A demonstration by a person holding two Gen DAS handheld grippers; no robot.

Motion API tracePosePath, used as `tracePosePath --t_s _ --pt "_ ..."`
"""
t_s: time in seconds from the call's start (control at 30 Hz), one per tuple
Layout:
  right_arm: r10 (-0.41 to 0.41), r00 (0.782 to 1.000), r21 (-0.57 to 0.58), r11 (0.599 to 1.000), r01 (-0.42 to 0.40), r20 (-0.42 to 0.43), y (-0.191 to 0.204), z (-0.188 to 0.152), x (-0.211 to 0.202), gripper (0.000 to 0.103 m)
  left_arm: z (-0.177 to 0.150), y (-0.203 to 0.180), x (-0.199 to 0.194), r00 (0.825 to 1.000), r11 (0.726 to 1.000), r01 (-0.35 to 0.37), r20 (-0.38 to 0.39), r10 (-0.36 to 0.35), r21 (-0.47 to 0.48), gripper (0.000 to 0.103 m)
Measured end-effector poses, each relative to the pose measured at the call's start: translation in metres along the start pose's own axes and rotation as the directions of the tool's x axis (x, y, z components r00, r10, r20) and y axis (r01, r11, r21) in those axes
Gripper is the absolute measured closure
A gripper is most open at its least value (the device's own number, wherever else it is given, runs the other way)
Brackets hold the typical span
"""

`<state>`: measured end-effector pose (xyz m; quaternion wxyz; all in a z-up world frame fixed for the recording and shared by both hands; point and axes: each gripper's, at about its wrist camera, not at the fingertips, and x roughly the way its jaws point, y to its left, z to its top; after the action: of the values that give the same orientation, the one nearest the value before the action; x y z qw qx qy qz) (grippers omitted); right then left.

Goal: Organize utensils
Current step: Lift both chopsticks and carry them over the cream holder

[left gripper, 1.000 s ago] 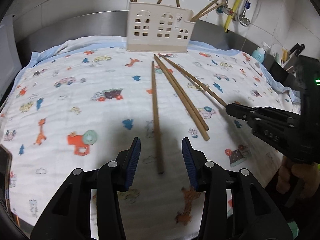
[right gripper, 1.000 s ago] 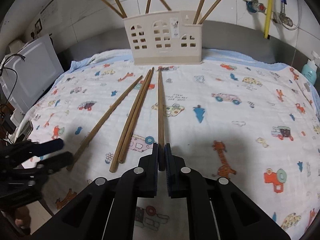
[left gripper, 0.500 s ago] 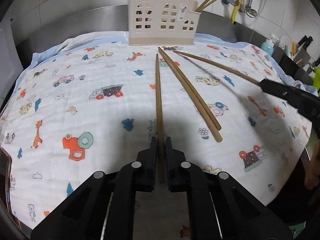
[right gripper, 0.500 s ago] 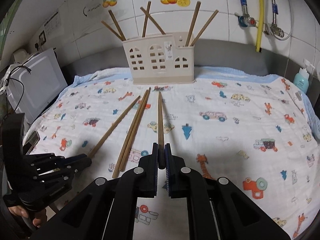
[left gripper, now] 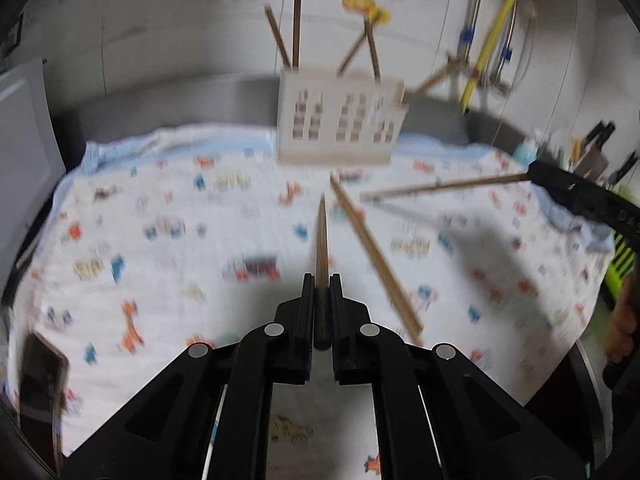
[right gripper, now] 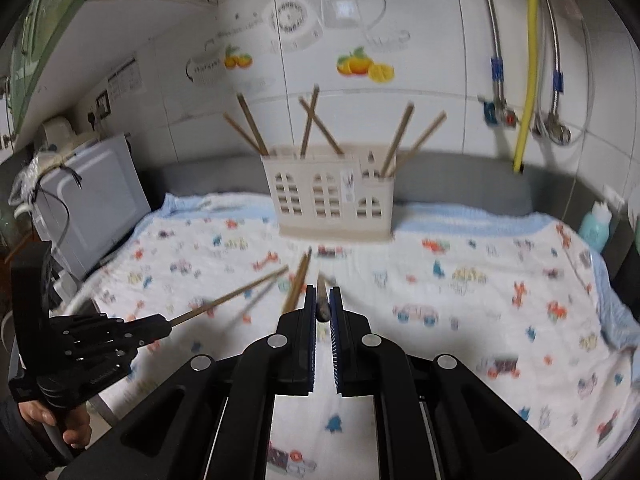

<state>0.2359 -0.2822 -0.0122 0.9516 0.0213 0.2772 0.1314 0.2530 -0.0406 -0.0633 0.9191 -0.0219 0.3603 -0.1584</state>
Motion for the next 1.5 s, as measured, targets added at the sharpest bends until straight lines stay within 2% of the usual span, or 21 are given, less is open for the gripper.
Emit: tracePosePath --t_s 0.2,0.57,1.0,1.23,1.5 --pt "0.007 1.0 -0.04 0.999 -0.007 0.016 0.002 0.044 0.002 0.097 0.036 0.005 -0.015 0.997 1.0 0.03 0.075 -0.03 0.01 0.097" --pt "-0.035 0.997 -0.127 0.991 0.044 0.074 0.004 0.122 0.003 0.097 0.071 0.002 -0.01 0.992 0.998 0.042 0.116 -0.048 0.053 0.097" --pt "-0.088 0.971 -0.082 0.991 0.109 0.222 -0.013 0.226 0.015 0.097 0.116 -0.005 -0.007 0.987 0.994 0.043 0.15 -0.058 0.104 0.097" --pt "-0.117 0.973 -0.07 0.989 0.133 0.199 -0.02 0.242 0.055 0.097 0.143 -0.011 -0.014 0.979 0.99 0.043 0.191 -0.068 0.134 0.097" --pt "-0.126 0.986 -0.052 0.99 0.132 0.11 -0.032 0.222 0.104 0.097 0.186 -0.02 -0.03 0.959 0.986 0.029 0.275 -0.075 0.165 0.097"
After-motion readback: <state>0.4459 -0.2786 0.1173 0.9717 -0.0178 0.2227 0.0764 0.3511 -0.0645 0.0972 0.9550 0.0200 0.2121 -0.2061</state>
